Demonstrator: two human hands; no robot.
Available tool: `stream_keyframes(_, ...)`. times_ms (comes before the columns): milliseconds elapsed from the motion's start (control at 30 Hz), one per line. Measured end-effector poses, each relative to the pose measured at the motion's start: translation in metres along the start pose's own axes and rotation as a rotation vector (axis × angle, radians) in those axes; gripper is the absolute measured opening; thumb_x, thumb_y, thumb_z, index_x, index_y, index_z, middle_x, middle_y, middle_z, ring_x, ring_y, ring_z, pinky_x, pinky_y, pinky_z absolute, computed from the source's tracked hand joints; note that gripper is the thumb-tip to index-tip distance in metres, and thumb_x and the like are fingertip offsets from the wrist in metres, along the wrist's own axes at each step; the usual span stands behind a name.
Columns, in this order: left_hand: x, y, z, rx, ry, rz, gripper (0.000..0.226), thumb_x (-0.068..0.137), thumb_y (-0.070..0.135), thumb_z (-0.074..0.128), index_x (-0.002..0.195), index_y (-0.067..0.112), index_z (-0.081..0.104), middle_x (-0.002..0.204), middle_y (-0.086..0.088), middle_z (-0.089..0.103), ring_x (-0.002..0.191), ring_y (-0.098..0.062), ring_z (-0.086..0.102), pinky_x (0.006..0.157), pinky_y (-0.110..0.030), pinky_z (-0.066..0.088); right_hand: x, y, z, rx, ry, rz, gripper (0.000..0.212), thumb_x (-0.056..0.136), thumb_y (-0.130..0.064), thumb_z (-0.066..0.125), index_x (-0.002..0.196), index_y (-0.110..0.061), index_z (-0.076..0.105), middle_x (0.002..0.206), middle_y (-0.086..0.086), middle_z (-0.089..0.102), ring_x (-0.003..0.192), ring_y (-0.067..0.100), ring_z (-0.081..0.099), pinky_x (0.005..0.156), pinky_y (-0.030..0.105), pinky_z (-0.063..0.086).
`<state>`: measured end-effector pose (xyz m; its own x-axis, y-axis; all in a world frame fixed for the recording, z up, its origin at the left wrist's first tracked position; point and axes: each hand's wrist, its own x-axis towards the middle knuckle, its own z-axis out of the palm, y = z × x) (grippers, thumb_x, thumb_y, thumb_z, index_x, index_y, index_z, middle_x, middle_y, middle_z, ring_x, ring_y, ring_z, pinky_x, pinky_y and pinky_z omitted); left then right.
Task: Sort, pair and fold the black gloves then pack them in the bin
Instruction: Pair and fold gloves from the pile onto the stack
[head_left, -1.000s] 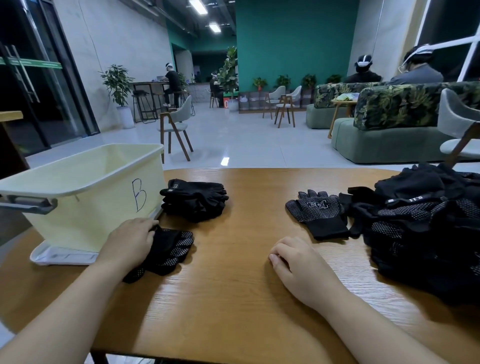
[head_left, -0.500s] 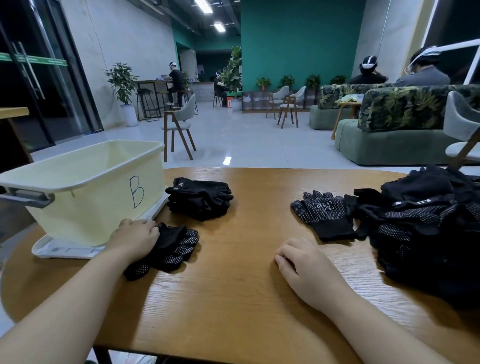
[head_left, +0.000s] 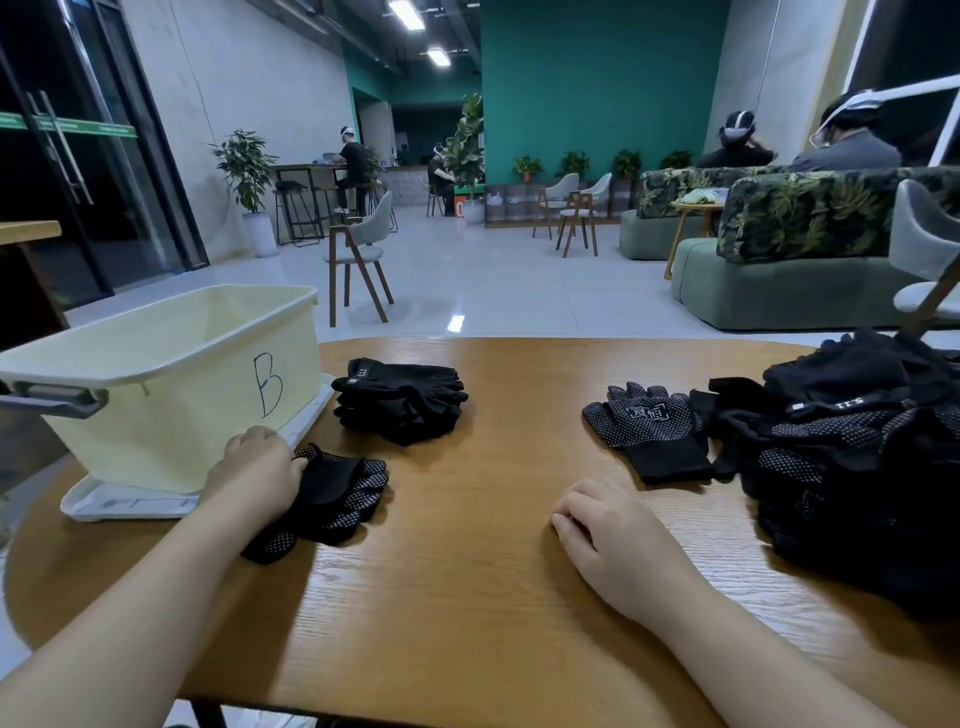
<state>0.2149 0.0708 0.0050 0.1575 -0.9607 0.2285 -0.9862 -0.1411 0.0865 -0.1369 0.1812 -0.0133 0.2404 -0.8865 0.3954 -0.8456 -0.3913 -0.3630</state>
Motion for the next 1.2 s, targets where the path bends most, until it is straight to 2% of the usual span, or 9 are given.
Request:
stream_keyframes(100,-0.001,0.002,-0.001,0.099,-0.018,-0.016,0.032,0.098,0.029,0.043,0.111,0.003,0.056,0.119,-0.013,0.045,0.112,-0.03,0.042,0.088,-0.038,0.042,0.0,0.0,0.001,0.009,0.003,-0.004,0.021,0.097,-0.029,0.045,0.099,-0.02,0.065,0.1,-0.014,0.056,0.1,0.009,0.046,0.093,0.028,0.039)
stream_keyframes(267,-0.012,0.015,-0.005,0.03,0.079,-0.009,0.026,0.098,0.021,0.043,0.117,0.006,0.052,0.121,-0.012,0.046,0.109,-0.031,0.047,0.086,-0.039,0.043,-0.001,-0.001,-0.001,0.009,-0.005,-0.005,0.022,0.098,-0.03,0.044,0.101,-0.02,0.064,0.102,-0.014,0.056,0.102,0.008,0.045,0.094,0.027,0.037)
stream_keyframes(367,-0.019,0.032,-0.011,-0.112,0.13,0.068,0.035,0.097,0.025,0.044,0.125,0.006,0.051,0.129,-0.011,0.049,0.116,-0.03,0.049,0.094,-0.041,0.042,0.0,-0.001,-0.001,0.02,-0.01,0.001,0.022,0.098,-0.029,0.044,0.101,-0.02,0.064,0.102,-0.014,0.055,0.102,0.008,0.045,0.095,0.026,0.037)
stream_keyframes(500,-0.045,0.079,-0.017,-0.287,0.121,0.234,0.042,0.099,0.031,0.04,0.135,0.011,0.046,0.142,-0.005,0.043,0.132,-0.021,0.038,0.108,-0.036,0.031,0.001,0.004,-0.003,0.078,0.039,0.045,0.017,0.096,-0.025,0.049,0.095,-0.02,0.065,0.095,-0.017,0.053,0.098,0.008,0.046,0.091,0.027,0.04)
stream_keyframes(633,-0.076,0.145,-0.01,-0.491,0.078,0.365,0.039,0.099,0.026,0.04,0.135,0.011,0.046,0.142,-0.004,0.043,0.132,-0.018,0.037,0.108,-0.029,0.026,0.0,0.019,-0.012,0.061,0.183,0.146,0.014,0.092,-0.016,0.053,0.093,-0.018,0.067,0.093,-0.013,0.055,0.094,0.009,0.044,0.086,0.022,0.036)
stream_keyframes(767,-0.092,0.201,0.001,-0.593,0.031,0.441,0.038,0.1,0.026,0.038,0.134,0.011,0.046,0.14,-0.002,0.044,0.129,-0.017,0.039,0.105,-0.025,0.026,-0.001,0.031,-0.02,0.046,0.414,0.246,0.014,0.084,-0.006,0.059,0.087,-0.015,0.069,0.09,-0.003,0.063,0.089,0.016,0.051,0.081,0.025,0.038)
stream_keyframes(933,-0.106,0.233,0.014,-0.836,-0.072,0.384,0.032,0.098,0.019,0.043,0.126,0.005,0.052,0.129,-0.009,0.051,0.122,-0.022,0.047,0.105,-0.03,0.034,-0.013,0.04,-0.031,0.012,0.57,0.371,0.018,0.08,-0.003,0.06,0.093,-0.013,0.067,0.096,0.001,0.064,0.095,0.019,0.051,0.085,0.028,0.041)
stream_keyframes(1100,-0.115,0.229,0.021,-0.787,0.008,0.519,0.029,0.098,0.018,0.042,0.123,0.01,0.056,0.129,-0.001,0.051,0.123,-0.016,0.045,0.102,-0.023,0.03,-0.038,0.051,-0.059,-0.109,0.834,0.439,0.026,0.075,0.004,0.062,0.094,-0.014,0.069,0.11,0.004,0.061,0.109,0.023,0.047,0.094,0.033,0.038)
stream_keyframes(1200,-0.119,0.233,0.023,-0.663,0.035,0.582,0.03,0.098,0.022,0.042,0.124,0.014,0.056,0.133,0.001,0.051,0.128,-0.016,0.042,0.106,-0.027,0.03,-0.049,0.062,-0.081,-0.208,0.948,0.503,0.026,0.076,0.003,0.062,0.096,-0.011,0.069,0.117,0.009,0.059,0.115,0.029,0.045,0.098,0.038,0.035)
